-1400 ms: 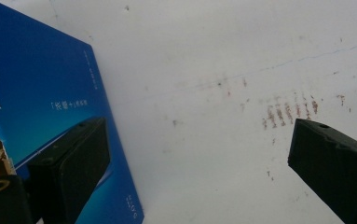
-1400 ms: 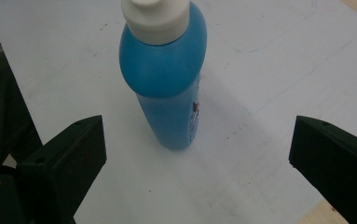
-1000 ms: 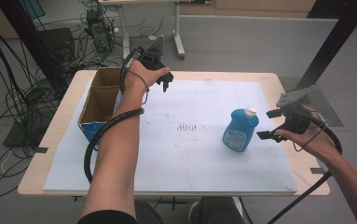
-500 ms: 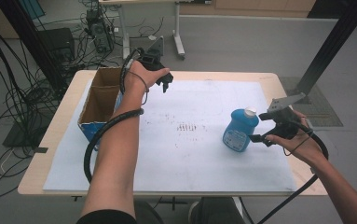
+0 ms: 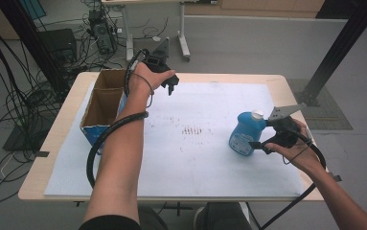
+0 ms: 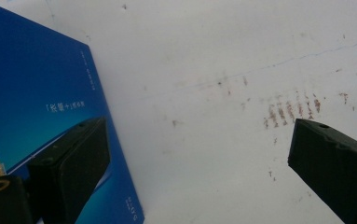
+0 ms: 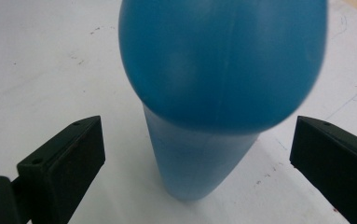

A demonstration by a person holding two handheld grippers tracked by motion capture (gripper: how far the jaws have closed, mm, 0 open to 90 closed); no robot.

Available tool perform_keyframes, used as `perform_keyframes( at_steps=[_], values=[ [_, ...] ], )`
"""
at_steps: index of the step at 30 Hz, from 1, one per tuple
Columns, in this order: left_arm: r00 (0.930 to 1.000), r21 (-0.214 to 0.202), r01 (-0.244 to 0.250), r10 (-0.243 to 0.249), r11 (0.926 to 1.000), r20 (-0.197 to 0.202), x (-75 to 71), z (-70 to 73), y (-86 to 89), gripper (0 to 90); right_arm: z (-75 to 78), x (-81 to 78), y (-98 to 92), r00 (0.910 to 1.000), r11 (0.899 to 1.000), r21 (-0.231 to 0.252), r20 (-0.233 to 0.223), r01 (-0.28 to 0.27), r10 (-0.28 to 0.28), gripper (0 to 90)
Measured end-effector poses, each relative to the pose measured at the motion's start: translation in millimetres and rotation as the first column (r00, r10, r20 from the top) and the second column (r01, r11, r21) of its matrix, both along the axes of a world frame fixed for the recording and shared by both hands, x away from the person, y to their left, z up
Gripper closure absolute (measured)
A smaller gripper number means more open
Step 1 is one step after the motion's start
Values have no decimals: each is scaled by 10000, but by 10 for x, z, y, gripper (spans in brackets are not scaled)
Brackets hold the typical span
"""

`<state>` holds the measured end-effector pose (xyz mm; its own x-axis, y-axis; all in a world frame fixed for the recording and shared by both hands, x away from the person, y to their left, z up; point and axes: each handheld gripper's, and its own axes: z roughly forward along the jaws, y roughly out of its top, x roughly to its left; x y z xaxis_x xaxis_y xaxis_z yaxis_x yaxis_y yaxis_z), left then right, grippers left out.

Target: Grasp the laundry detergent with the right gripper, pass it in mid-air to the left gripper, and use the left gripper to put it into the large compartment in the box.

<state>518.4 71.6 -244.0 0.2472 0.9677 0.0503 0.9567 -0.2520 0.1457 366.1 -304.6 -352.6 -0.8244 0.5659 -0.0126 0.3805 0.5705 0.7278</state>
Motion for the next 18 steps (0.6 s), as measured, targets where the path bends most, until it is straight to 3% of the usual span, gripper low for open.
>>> perform_keyframes(
  at_steps=[18],
  values=[
    [9999, 43, 99, -99, 9999, -55, 0, -25, -26, 61, -180, 6, 46, 9996, 9989, 416, 178, 228, -235, 28]
  ],
)
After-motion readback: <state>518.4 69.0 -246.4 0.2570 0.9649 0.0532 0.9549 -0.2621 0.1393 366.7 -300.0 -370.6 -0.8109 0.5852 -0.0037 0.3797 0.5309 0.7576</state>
